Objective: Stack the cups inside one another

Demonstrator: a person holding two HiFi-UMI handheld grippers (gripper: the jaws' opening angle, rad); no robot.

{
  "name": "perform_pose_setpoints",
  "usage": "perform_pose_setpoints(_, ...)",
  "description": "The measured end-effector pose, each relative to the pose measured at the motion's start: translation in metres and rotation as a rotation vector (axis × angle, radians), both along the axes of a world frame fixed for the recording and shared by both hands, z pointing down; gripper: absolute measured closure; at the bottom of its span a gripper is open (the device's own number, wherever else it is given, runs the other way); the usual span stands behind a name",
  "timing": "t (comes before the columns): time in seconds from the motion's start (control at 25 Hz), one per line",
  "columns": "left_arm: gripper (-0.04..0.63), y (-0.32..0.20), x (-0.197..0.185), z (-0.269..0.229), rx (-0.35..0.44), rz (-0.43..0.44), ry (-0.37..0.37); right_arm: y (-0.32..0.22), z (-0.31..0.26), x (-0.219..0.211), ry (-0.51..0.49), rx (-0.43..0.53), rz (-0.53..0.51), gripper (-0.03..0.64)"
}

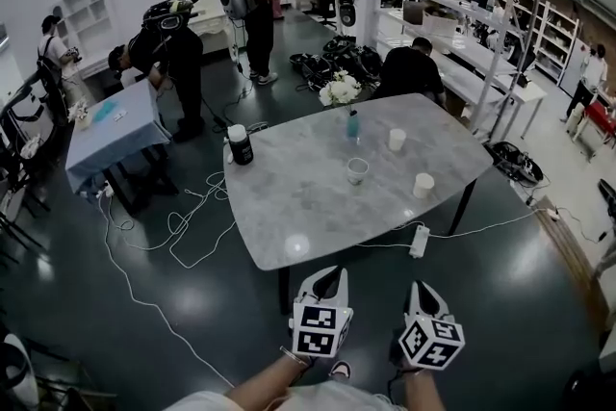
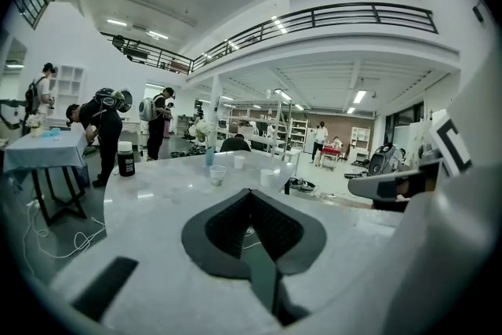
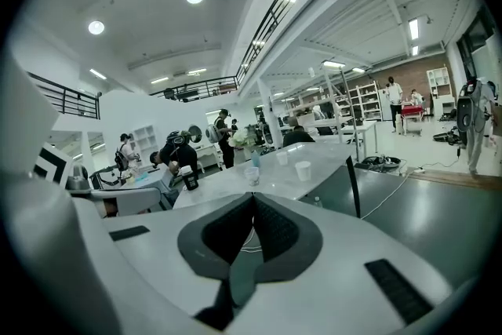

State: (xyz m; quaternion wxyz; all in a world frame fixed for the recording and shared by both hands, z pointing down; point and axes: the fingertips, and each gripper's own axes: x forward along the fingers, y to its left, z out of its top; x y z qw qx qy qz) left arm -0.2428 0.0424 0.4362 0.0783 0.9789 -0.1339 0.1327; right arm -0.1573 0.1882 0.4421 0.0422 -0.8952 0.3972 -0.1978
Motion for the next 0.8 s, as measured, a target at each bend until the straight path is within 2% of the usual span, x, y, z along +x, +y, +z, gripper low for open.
perform_pose_setpoints(0.36,0.601,0.003,0.063,0.018,-0.001,-0.049,-0.073,0.004,0.012,0.076,-0.035,-0.006,-0.053,0.609)
perform_pose_setpoints(0.52,0.601,0.000,0.083,0.020,-0.002,-0.082,-0.062,0.002,0.017,0.099,-0.044,-0.011,-0.078,0.609)
perform_pose_setpoints(0.8,0.601,0.004,0.100,0.034,-0.008,-0.097,-0.105,0.002,0.027,0.119,-0.072,-0.018,-0.104,0.609)
